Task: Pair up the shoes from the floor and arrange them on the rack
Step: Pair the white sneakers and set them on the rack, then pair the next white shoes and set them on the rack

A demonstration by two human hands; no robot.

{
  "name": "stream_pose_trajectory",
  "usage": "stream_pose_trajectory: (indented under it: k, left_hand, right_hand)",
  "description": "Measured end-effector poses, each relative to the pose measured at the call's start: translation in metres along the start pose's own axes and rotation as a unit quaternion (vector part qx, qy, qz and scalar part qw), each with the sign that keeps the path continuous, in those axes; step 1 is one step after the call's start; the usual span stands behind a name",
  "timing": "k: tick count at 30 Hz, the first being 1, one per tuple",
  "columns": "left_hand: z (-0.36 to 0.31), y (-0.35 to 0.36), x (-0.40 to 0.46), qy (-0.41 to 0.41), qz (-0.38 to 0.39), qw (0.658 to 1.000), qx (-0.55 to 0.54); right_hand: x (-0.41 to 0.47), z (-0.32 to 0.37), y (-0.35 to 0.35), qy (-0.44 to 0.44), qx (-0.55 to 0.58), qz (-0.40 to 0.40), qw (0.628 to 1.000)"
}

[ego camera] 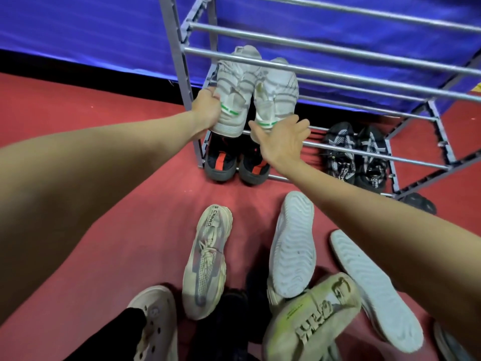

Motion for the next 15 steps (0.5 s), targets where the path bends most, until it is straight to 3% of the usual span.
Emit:
stream_pose_trajectory:
  k: [7, 15]
  left_hand:
    - [0.002, 0.0, -0.027, -0.003, 0.004, 0.999, 0.051]
    - [0.028, 0.007, -0.115, 0.0, -0.042, 0.973, 0.225]
  right_hand:
    - [-0.002, -0.008, -0.005, -0.025, 0.02, 0.072, 0.997]
    - [-0.075, -0.058, -0.036, -0.119, 0.0, 0.163, 0.98]
Point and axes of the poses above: each hand's wrist, its own x-axis towards the middle knuckle, its own y-axis out of the palm, z = x × y, the point moved 1 cm from there along x, towards the middle knuckle, and after that the axes turned 6 degrees about x, right-handed, at the moved point
